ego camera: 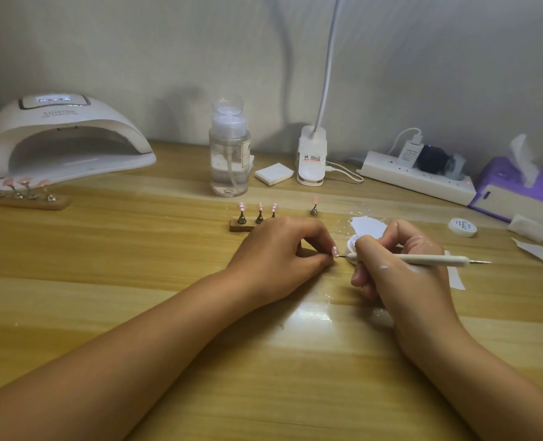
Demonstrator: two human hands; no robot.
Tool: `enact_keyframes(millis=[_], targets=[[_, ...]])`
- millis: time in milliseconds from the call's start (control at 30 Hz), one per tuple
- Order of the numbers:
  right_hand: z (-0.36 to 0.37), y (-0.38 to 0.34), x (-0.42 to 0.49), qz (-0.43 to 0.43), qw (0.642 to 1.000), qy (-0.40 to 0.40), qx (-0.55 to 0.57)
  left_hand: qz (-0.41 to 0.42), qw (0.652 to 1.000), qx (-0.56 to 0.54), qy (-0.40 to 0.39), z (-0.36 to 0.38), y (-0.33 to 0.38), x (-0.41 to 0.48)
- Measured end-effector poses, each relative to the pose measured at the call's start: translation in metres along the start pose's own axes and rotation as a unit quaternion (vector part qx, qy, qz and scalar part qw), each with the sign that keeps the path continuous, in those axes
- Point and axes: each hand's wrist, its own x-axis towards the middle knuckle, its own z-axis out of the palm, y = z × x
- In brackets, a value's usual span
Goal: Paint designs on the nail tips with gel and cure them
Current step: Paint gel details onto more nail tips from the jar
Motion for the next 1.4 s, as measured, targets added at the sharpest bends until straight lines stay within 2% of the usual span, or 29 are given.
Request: enact_keyframes(millis=[1400], targets=[[0.0004,0.0048,0.0029,-0.007,1.000,-0.006,0.006,0.025,0.999,0.023,0.024,0.0018,-0.0009,-0.0002]])
